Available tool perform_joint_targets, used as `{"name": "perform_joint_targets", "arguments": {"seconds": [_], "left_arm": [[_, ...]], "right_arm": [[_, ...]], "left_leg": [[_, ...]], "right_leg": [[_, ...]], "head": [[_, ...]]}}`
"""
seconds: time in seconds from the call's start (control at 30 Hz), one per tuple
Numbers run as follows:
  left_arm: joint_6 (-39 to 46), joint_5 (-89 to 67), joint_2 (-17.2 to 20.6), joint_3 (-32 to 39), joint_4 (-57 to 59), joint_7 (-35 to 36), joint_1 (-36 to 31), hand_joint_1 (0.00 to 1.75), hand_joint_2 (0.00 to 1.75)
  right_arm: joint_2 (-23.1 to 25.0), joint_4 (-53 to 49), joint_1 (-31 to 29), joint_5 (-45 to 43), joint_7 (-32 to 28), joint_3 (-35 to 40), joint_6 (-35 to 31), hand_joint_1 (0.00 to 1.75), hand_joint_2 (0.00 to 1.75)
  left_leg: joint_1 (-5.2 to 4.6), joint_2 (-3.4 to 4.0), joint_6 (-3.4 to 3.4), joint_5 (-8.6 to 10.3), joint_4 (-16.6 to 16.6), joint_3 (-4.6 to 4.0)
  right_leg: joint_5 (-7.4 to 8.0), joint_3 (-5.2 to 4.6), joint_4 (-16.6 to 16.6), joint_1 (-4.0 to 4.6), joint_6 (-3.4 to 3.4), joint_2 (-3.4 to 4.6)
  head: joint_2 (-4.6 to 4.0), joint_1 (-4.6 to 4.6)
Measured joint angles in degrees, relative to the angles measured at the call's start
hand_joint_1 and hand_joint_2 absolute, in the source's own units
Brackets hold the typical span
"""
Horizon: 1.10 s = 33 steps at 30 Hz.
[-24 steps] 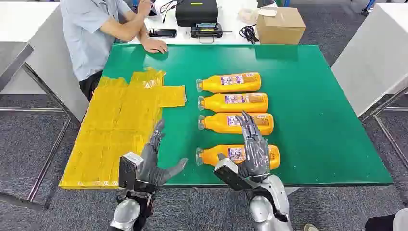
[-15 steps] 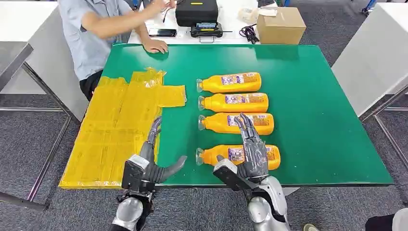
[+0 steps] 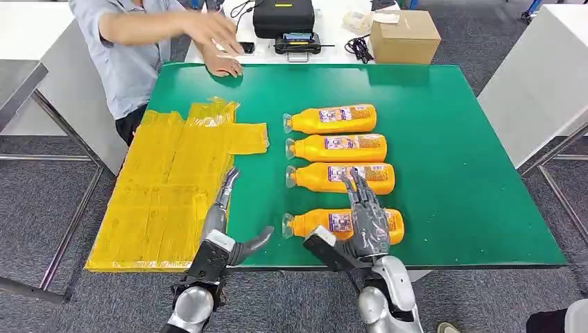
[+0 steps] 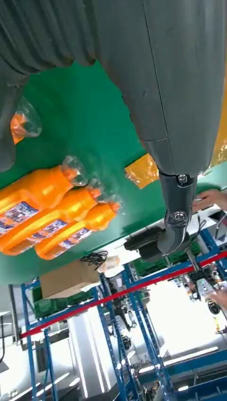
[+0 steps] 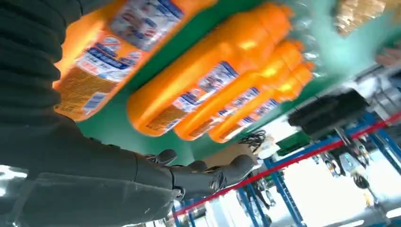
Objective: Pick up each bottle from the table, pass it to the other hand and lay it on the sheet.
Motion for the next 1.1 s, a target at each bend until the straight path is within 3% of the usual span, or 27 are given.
{"name": "perform_joint_targets", "arguments": {"seconds": [0.8,1.1], "left_arm": [[-3.6,-2.3,0.0,0.0,-7.5,2.5,4.2,0.0,1.75],[-4.3,-2.4,0.0,0.0,-7.9,3.0,4.3,0.0,1.75]], "right_arm": [[-5.6,1.1,1.7,13.8,10.0,2.8,3.2,0.0,1.75],[-6.8,4.3,-1.5,17.2,14.0,2.1,3.6,0.0,1.75]], "left_leg": [[0.0,0.0,0.01,-0.01,0.0,0.0],[0.0,0.0,0.01,0.0,0.0,0.01]], "right_leg": [[0.0,0.0,0.0,0.0,0.0,0.0],[0.01,0.0,0.0,0.0,0.0,0.0]], "head": [[0.0,0.0],[0.0,0.0]]}}
